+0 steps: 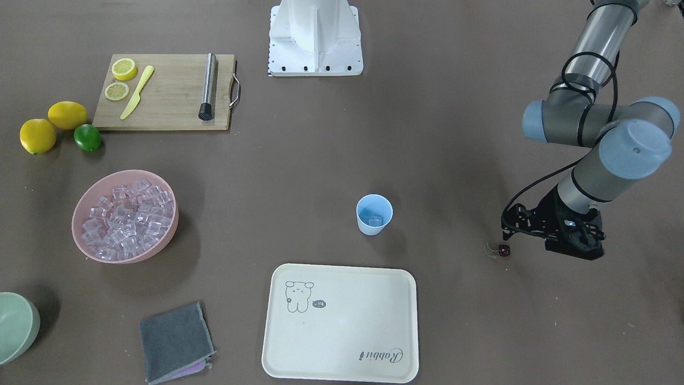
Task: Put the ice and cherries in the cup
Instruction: 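Lower the left gripper onto the dark cherry and grasp it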
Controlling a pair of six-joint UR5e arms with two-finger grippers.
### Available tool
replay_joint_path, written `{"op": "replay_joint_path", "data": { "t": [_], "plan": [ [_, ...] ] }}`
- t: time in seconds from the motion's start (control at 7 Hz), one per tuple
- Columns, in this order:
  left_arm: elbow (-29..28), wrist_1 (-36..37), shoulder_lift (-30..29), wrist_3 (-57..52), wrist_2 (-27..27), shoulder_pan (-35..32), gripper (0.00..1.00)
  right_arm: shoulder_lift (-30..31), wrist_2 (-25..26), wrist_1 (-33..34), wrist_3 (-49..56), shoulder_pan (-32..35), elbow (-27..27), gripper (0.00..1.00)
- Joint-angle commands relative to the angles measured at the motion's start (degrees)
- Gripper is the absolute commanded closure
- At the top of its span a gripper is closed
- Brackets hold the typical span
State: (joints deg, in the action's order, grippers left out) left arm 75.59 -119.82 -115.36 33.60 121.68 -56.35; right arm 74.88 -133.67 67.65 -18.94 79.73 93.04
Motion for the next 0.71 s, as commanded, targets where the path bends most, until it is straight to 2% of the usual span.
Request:
{"op": "replay_joint_path", "data": {
  "t": [0.0, 0.29, 0.57],
  "plan": [
    [-4.3, -4.7, -0.2, 0.1, -4.2, 2.8, 0.12, 0.8, 0.3, -0.1, 0.0, 0.1, 0.9, 0.0],
    [-4.6, -4.6, -2.0, 0.1, -4.2, 2.9, 0.12, 1.1, 0.3, -0.1, 0.0, 0.0, 1.1, 0.0],
    [-4.7, -4.6, -1.9, 0.0, -4.2, 3.4, 0.22, 1.1, 0.3, -0.1, 0.0, 0.0, 0.7, 0.0]
  ]
}}
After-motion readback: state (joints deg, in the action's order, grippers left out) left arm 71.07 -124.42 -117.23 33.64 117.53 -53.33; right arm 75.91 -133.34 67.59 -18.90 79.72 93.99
